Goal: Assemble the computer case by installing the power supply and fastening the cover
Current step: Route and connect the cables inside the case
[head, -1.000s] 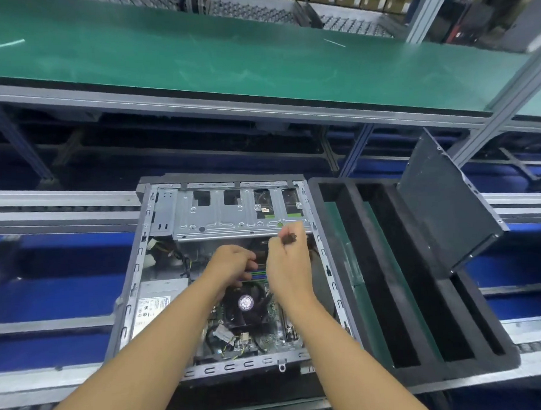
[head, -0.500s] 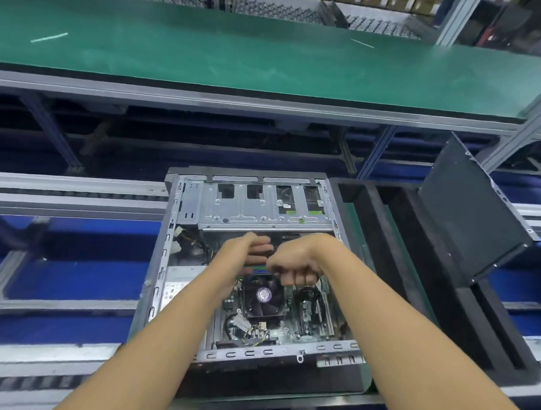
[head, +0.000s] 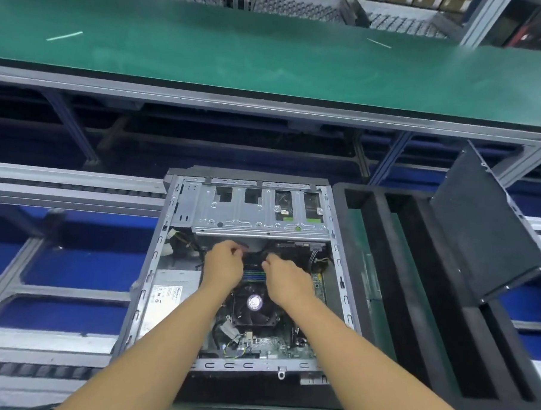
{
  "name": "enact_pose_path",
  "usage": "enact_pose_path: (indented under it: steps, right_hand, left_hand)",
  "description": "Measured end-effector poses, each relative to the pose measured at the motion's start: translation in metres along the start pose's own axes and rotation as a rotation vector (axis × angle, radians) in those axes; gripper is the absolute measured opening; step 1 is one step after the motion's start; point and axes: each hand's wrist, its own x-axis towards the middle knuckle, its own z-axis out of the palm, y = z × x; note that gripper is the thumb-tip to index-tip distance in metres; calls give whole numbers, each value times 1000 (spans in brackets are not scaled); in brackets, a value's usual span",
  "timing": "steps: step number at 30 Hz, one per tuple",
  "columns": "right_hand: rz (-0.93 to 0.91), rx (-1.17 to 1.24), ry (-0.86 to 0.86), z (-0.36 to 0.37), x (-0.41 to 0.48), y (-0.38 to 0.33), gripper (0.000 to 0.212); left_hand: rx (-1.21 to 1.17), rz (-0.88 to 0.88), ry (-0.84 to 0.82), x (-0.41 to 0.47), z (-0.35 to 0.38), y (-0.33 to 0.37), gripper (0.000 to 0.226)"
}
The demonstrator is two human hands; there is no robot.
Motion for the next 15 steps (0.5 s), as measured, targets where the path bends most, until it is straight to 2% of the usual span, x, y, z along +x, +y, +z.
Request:
enact_pose_path:
  steps: [2, 5, 8, 12, 15]
  right_hand:
    - [32, -22, 55, 9, 3, 3, 25]
    - [104, 10, 68, 9, 11, 9, 21]
    - [135, 32, 47, 7, 20, 14, 22]
    - [223, 48, -15, 7, 31, 13, 22]
    - [277, 125, -20, 6, 39, 15, 30]
  left_hand:
    - [209, 47, -40, 7, 4, 1, 28]
    - [541, 61, -194, 16, 13, 7, 34]
    - [600, 50, -317, 25, 21, 9, 41]
    - [682, 17, -293, 34, 25, 6, 45]
    - [590, -59, -304, 39, 24, 2, 52]
